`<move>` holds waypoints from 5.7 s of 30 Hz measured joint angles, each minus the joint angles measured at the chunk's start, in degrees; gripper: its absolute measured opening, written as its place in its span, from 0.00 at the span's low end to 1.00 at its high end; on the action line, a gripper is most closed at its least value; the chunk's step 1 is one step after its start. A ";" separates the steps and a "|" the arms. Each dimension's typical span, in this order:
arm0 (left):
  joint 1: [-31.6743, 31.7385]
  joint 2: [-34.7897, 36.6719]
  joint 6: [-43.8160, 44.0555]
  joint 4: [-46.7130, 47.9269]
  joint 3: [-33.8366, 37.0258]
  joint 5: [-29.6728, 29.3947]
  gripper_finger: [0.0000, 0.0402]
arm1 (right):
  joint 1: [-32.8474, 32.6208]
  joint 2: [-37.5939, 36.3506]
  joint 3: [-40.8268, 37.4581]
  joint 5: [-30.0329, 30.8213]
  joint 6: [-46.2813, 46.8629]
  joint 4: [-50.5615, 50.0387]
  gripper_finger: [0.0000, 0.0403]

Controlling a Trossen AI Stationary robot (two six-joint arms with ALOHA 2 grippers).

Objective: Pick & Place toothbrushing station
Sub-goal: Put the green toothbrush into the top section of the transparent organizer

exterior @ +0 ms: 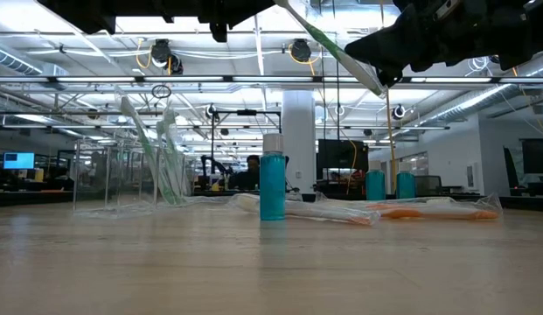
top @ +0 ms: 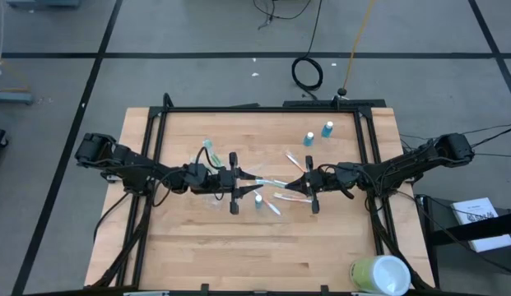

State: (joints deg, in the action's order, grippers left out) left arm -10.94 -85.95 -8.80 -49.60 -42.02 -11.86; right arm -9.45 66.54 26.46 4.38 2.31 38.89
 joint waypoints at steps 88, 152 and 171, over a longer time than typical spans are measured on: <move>-0.46 22.82 10.77 35.90 -0.02 -17.95 0.02 | -0.02 -12.78 -0.04 0.27 5.62 -15.63 0.64; -2.27 30.65 49.92 77.24 1.84 -29.05 0.06 | 0.02 -12.76 -1.90 1.54 5.99 -13.46 0.64; -2.25 25.59 51.37 76.06 1.70 -28.76 0.06 | 0.02 -12.74 -1.92 1.53 5.99 -13.46 0.64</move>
State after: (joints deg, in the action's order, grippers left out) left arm -13.19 -60.36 42.57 26.46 -40.32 -40.62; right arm -9.43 53.80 24.53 5.91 8.29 25.43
